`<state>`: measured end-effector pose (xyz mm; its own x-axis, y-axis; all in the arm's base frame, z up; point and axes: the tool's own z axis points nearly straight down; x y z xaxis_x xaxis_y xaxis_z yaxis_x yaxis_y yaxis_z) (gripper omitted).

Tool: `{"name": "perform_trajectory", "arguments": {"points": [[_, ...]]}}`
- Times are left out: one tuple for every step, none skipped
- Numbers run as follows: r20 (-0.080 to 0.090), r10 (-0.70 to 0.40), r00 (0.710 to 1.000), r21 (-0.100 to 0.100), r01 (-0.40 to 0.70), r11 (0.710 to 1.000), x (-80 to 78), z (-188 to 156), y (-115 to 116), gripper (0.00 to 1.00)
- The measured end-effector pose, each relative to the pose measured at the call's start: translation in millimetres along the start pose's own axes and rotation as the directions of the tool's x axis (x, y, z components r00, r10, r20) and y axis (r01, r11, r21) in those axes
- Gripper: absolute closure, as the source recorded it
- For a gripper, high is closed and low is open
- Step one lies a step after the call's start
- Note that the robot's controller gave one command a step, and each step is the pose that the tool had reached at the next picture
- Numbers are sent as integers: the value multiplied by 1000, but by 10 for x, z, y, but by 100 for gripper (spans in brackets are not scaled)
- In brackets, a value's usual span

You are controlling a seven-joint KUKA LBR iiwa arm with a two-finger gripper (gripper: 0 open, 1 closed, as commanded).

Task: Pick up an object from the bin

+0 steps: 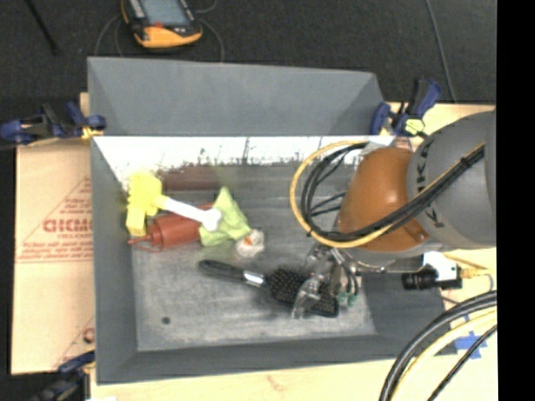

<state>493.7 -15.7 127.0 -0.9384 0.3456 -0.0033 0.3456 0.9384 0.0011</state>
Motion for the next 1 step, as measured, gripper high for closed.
{"name": "perform_trajectory", "arguments": {"points": [[-2,-1,1000,1,1,1000,4,-75,-2,100]]}}
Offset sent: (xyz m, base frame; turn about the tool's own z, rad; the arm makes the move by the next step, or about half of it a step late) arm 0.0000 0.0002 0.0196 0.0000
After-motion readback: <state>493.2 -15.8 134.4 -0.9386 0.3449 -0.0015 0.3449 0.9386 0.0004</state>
